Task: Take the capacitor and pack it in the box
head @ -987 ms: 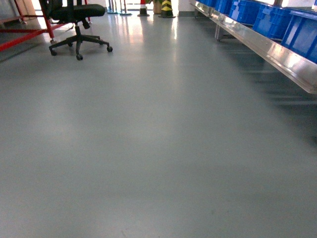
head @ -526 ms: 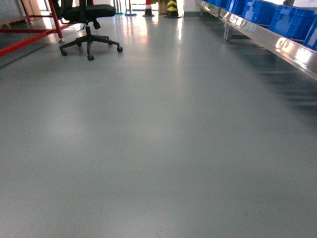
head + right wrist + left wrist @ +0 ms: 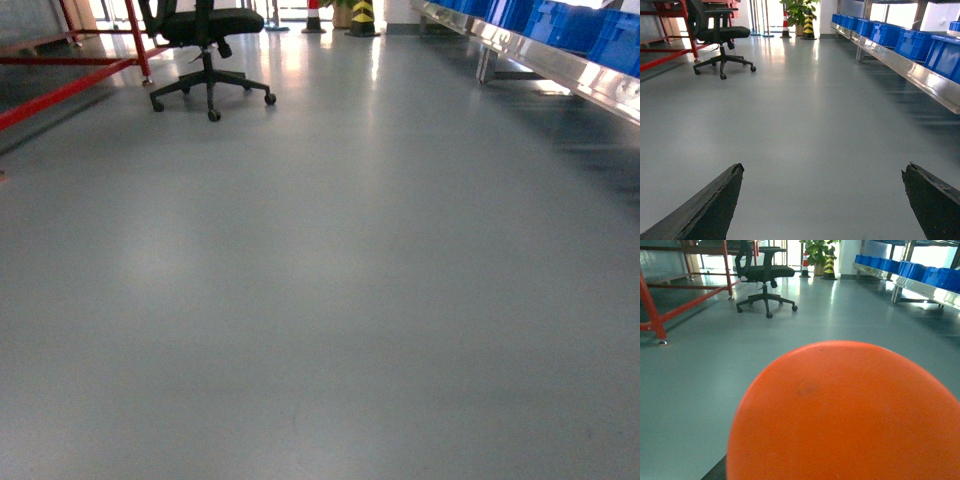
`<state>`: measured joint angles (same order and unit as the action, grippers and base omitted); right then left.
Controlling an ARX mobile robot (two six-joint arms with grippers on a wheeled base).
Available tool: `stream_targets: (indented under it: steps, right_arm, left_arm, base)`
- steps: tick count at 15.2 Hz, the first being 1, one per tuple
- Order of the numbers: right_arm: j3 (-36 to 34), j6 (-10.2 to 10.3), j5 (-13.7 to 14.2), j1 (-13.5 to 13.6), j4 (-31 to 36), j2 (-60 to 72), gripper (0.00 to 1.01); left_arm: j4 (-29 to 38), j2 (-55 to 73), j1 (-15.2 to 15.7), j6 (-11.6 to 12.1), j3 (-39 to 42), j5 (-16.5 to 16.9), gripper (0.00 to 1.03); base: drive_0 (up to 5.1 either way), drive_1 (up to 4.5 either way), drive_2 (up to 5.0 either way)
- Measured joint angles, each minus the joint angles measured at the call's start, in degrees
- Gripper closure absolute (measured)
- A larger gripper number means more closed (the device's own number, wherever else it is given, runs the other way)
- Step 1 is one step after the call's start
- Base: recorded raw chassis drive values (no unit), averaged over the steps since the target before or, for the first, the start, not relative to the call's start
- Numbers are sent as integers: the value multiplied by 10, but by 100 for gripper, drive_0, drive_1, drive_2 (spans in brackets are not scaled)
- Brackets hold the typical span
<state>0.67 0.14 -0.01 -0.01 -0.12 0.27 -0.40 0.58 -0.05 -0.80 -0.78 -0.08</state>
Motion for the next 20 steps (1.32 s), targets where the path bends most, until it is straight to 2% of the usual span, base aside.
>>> stream_targets:
  steps: [20]
  right_arm:
    - [0,0,0,0,0,0,3]
  left_arm:
    - [0,0,0,0,0,0,59]
  base:
    - [-499,247,247]
